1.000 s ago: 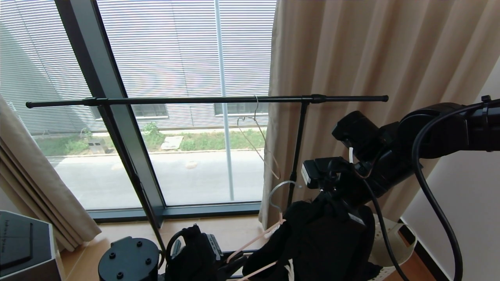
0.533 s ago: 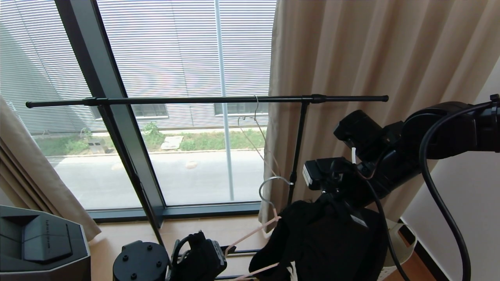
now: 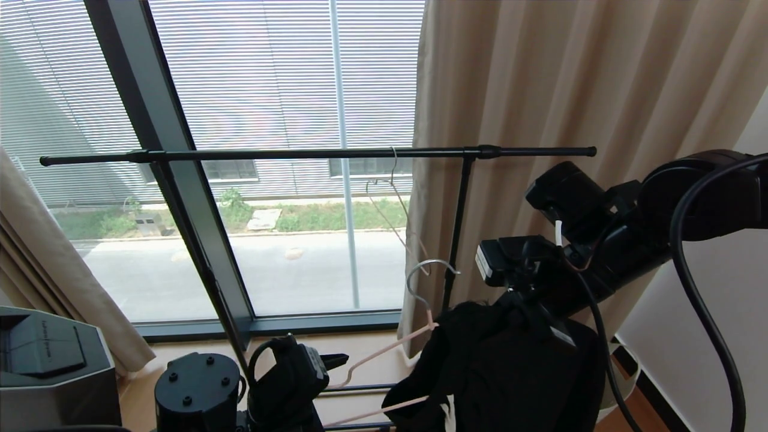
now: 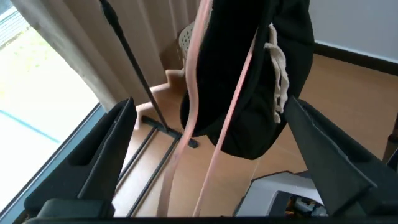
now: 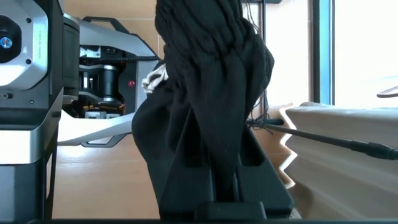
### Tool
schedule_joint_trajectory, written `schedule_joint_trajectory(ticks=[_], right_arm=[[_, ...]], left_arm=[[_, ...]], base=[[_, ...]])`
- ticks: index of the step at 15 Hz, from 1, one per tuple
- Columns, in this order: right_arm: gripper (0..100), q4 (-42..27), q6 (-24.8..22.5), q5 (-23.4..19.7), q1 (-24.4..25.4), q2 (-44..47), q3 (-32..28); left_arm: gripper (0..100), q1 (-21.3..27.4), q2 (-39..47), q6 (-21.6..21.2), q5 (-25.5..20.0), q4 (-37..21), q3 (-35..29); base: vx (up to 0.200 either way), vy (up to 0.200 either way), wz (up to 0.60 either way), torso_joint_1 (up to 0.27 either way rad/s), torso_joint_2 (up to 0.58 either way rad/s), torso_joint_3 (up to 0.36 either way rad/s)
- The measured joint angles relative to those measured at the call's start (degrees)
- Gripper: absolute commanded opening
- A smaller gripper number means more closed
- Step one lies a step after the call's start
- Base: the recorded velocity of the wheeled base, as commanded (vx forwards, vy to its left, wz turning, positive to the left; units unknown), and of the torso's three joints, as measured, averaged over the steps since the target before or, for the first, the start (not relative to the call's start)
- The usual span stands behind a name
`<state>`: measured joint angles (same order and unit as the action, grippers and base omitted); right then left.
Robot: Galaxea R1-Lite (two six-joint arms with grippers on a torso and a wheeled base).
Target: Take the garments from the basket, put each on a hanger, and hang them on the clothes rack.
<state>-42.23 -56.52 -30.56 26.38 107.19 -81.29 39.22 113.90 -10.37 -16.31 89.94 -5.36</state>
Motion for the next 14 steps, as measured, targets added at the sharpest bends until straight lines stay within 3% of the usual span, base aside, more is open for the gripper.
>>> schedule_joint_trajectory(ticks=[5, 6, 10, 12, 14], right_arm=[[0, 0.46, 0.41, -2.36, -2.74, -2.36, 2.40], [0, 0.46, 0.51, -5.05, -3.34, -2.93, 3.04], [0, 0.77, 0.63, -8.11, -4.94, -6.23, 6.12], [0, 0.88, 0.60, -8.74, -5.16, -8.05, 7.45], [0, 0.88, 0.62, -12.57, -5.19, -10.20, 8.72]], left_arm=[[100, -9.31, -5.60, 11.79, -14.18, 0.00, -1.41], [100, -11.02, -5.99, 15.37, -16.80, 0.02, -1.90], [100, -23.54, -5.50, 34.60, -32.32, 0.02, -6.29], [100, -27.19, -2.99, 39.11, -33.94, 0.05, -9.30], [100, -28.36, 0.90, 40.64, -34.18, 0.00, -11.47]], base=[[0.000, 0.000, 0.00, 0.000, 0.00, 0.000], [0.000, 0.000, 0.00, 0.000, 0.00, 0.000], [0.000, 0.000, 0.00, 0.000, 0.00, 0.000], [0.000, 0.000, 0.00, 0.000, 0.00, 0.000], [0.000, 0.000, 0.00, 0.000, 0.00, 0.000]])
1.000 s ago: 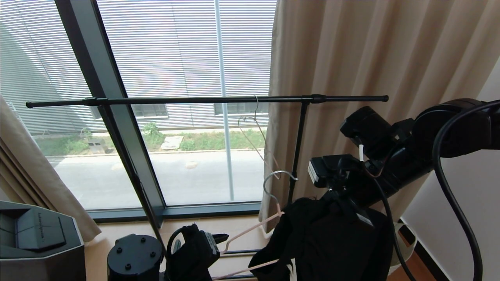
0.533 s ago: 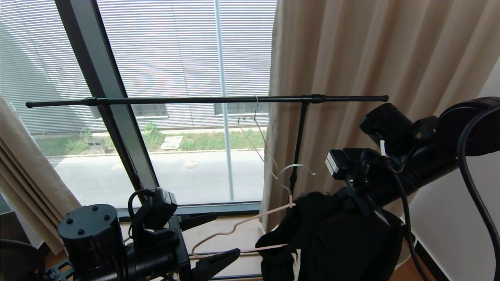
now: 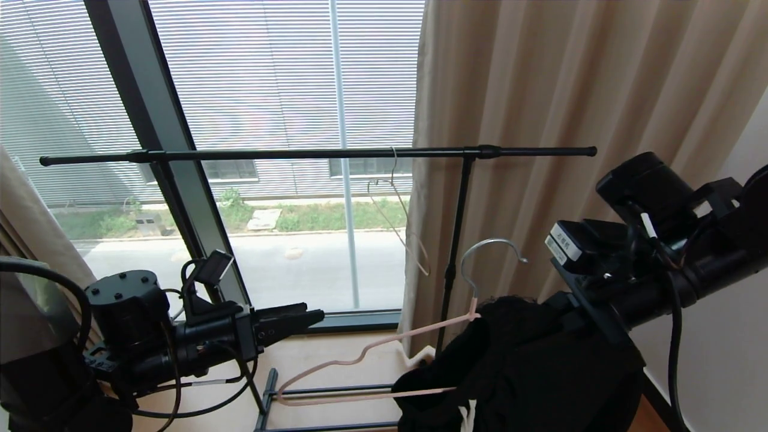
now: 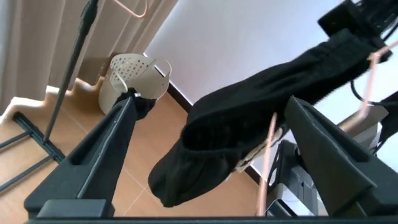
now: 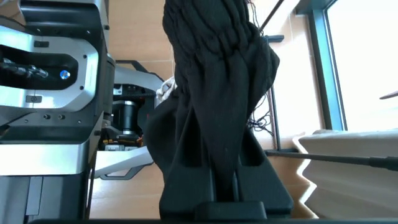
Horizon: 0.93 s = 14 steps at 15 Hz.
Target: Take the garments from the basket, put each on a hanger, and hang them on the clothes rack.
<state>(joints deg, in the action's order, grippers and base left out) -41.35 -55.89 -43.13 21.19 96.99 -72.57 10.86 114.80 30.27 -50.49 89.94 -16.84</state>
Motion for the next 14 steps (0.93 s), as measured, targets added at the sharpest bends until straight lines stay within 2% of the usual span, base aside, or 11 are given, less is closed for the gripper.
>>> schedule_joint_trajectory(ticks=[2, 4, 7, 10, 14], right_arm=[[0, 0.41, 0.00, -2.41, -0.02, -2.12, 0.55], [0, 1.61, 0.04, -2.55, -0.05, -3.33, 0.55], [0, 5.10, 1.24, -2.79, 0.02, -3.74, 0.52], [0, 7.50, 1.97, -2.83, 0.78, -3.83, 0.41], [0, 7.91, 2.39, -4.60, 2.43, -4.29, 0.39]], left_arm=[[100, 0.51, 2.78, -0.17, -0.02, -0.02, -1.18], [100, 1.58, 3.80, -2.30, -0.04, -1.58, -2.49], [100, 4.23, 2.84, -6.74, 0.82, -13.17, -4.28], [100, 9.01, 1.74, -9.01, 6.73, -19.08, -5.84], [100, 12.18, 1.55, -9.23, 8.09, -20.22, -6.51]], base=[[0.000, 0.000, 0.00, 0.000, 0.00, 0.000], [0.000, 0.000, 0.00, 0.000, 0.00, 0.000], [0.000, 0.000, 0.00, 0.000, 0.00, 0.000], [0.000, 0.000, 0.00, 0.000, 0.00, 0.000], [0.000, 0.000, 0.00, 0.000, 0.00, 0.000]])
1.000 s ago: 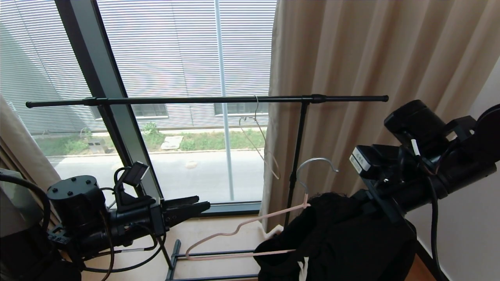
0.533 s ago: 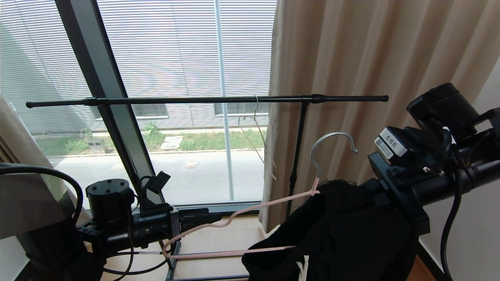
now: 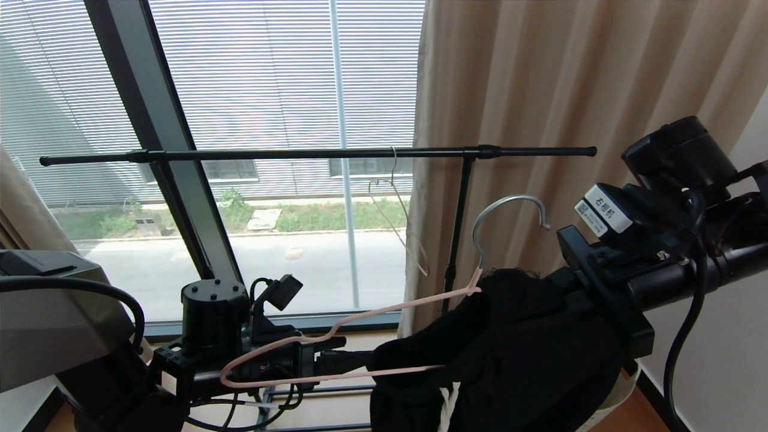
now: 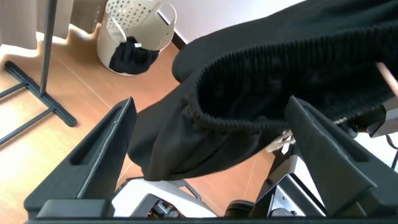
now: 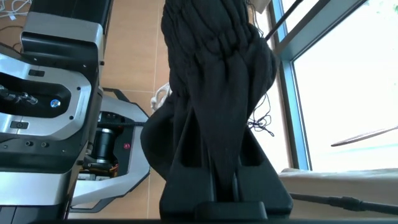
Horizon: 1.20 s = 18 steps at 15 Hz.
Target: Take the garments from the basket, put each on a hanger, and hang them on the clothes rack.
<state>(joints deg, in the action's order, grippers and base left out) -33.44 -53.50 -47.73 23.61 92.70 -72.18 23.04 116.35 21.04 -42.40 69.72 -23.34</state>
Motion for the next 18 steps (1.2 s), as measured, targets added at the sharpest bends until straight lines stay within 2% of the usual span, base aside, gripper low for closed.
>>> schedule_joint_trajectory(ticks=[3, 5, 7, 12, 13, 18], right_arm=[[0, 0.07, 0.22, -0.44, 0.33, -0.15, -0.26], [0, 1.41, 0.55, -1.27, 0.67, -0.20, -0.30], [0, 2.44, 1.32, -1.56, 0.91, -0.23, -0.26], [0, 2.86, 1.45, -1.65, 1.93, -0.52, -0.06], [0, 2.86, 1.48, -1.73, 2.27, -0.63, 0.02], [0, 2.88, 1.50, -1.95, 2.27, -1.13, 0.71]], left_arm=[[100, 0.66, 0.71, -0.40, 0.04, -0.04, 0.02], [100, 1.62, 1.79, -4.27, 1.02, -0.06, 0.44], [100, 3.50, 3.13, -5.67, 6.22, -0.04, 0.66], [100, 5.57, 4.83, -5.80, 7.18, -0.06, 0.77], [0, 5.86, 4.92, -5.80, 7.23, -0.01, 0.77], [0, 5.10, 4.94, -5.52, 7.23, 0.27, 0.55]], base=[[0.000, 0.000, 0.00, 0.000, 0.00, 0.000], [0.000, 0.000, 0.00, 0.000, 0.00, 0.000], [0.000, 0.000, 0.00, 0.000, 0.00, 0.000], [0.000, 0.000, 0.00, 0.000, 0.00, 0.000], [0.000, 0.000, 0.00, 0.000, 0.00, 0.000], [0.000, 0.000, 0.00, 0.000, 0.00, 0.000]])
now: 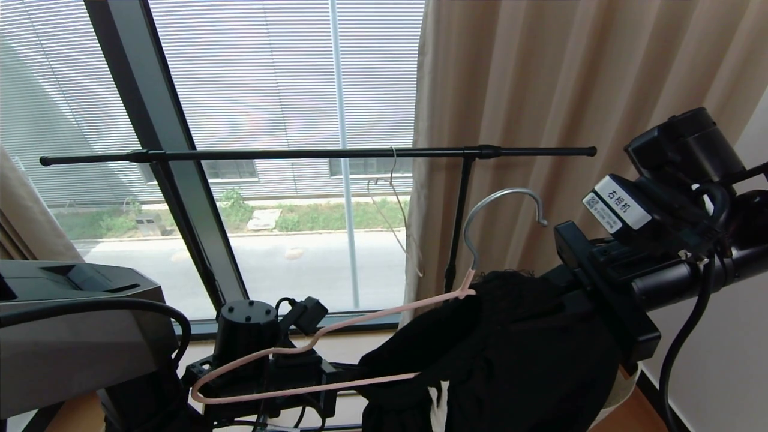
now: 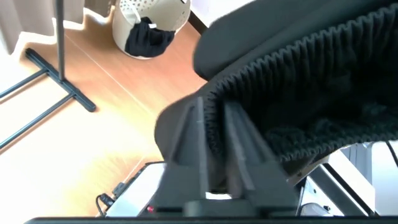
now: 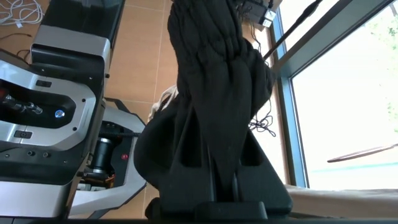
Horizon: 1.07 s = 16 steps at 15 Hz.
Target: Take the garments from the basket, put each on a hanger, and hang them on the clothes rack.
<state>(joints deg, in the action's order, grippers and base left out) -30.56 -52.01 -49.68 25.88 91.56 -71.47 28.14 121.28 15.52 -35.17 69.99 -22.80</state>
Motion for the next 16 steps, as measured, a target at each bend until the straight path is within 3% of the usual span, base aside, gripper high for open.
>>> schedule_joint_trajectory(ticks=[5, 10, 14, 16], right_arm=[[0, 2.60, -0.05, -1.74, -6.16, -0.57, 3.93], [0, 10.78, -0.41, -1.78, -12.37, -0.27, 12.43], [0, 20.41, -0.54, -0.90, -14.18, 0.69, 20.18], [0, 20.74, -0.55, -0.66, -15.02, 1.11, 21.11]], left_arm=[[0, -5.18, -0.59, -0.04, -0.09, 0.11, -1.21], [0, -9.78, -1.38, -0.24, -0.05, -0.17, -3.22], [0, -10.31, -1.39, -0.66, 0.00, -0.24, -3.44], [0, -10.50, -1.39, -0.99, 0.02, -0.27, -3.52]], base=[[0.000, 0.000, 0.00, 0.000, 0.00, 0.000], [0.000, 0.000, 0.00, 0.000, 0.00, 0.000], [0.000, 0.000, 0.00, 0.000, 0.00, 0.000], [0.000, 0.000, 0.00, 0.000, 0.00, 0.000]])
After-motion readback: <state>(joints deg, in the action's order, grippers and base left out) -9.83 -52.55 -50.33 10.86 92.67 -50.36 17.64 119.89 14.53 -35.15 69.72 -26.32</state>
